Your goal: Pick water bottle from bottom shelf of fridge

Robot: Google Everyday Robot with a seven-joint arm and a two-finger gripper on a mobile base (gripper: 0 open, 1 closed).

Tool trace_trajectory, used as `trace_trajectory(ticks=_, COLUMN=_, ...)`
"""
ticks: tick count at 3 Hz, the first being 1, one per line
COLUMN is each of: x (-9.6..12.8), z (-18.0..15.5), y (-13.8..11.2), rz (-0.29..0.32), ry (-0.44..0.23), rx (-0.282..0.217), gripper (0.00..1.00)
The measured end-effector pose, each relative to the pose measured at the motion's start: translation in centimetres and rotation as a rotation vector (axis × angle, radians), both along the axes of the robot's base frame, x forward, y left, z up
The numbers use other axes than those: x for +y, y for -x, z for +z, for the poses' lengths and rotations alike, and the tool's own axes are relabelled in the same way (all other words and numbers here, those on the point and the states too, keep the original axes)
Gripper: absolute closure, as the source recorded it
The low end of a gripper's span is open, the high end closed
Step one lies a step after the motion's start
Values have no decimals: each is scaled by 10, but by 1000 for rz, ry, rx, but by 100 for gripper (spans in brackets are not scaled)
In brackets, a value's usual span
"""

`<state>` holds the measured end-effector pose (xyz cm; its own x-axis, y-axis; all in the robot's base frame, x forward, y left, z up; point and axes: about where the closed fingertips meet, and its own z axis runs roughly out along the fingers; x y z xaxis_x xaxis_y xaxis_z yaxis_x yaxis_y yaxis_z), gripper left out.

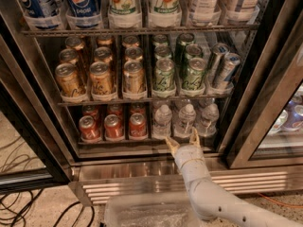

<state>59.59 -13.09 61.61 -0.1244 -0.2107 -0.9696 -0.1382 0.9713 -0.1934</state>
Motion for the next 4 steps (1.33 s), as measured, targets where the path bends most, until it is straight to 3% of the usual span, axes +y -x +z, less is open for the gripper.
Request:
trace_trajectory(ticks=1, x=-3, z=-4, y=-6, rz=-34, ry=-6, rx=-36, gripper=43)
trace_trajectory(ticks=4, x=-12, z=-9, y=-27, rz=-119, ry=-9, rx=-112, gripper=36)
